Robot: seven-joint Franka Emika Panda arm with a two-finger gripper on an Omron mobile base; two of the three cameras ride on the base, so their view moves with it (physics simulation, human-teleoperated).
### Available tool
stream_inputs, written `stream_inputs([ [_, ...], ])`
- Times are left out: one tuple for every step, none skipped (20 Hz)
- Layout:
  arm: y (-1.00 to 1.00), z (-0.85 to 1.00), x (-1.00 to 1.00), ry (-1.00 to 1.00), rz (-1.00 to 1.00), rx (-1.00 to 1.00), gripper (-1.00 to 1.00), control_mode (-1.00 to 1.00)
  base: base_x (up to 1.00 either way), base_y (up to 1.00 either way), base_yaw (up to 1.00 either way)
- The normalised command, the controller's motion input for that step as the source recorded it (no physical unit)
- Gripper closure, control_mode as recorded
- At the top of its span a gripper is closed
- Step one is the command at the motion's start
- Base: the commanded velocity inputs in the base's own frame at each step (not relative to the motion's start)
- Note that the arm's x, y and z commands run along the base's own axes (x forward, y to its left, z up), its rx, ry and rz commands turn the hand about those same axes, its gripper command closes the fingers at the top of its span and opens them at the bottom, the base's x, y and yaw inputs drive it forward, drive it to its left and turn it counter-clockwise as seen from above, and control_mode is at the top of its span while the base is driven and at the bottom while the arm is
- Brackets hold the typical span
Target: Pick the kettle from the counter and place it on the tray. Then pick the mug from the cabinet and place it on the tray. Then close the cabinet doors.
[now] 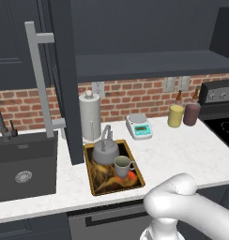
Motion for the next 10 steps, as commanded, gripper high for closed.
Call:
stream_inputs([
  [-0.21,0.00,0.00,-0.26,0.05,0.37,-1.00,-1.00,0.00,0.00,0.00],
  [-0.21,0.00,0.00,-0.29,0.04,0.34,-1.00,-1.00,0.00,0.00,0.00],
  [-0.23,0.13,0.00,-0.18,0.03,0.26,-1.00,-1.00,0.00,0.00,0.00],
  [-0.18,0.11,0.00,-0.17,0.02,0.17,-1.00,-1.00,0.00,0.00,0.00],
  [-0.15,0.15,0.00,-0.19,0.02,0.12,-1.00,-1.00,0.00,0.00,0.00],
  [-0.11,0.15,0.00,-0.24,0.01,0.05,-1.00,-1.00,0.00,0.00,0.00],
  [-0.14,0.31,0.00,-0.13,0.00,0.05,-1.00,-1.00,0.00,0.00,0.00],
  [-0.08,0.37,0.00,-0.13,0.00,0.03,-1.00,-1.00,0.00,0.00,0.00],
  [-0.05,0.42,0.00,-0.09,0.00,0.01,-1.00,-1.00,0.00,0.00,0.00],
  [-0.13,0.54,0.00,0.00,0.00,0.03,-1.00,-1.00,0.00,0.00,0.00],
])
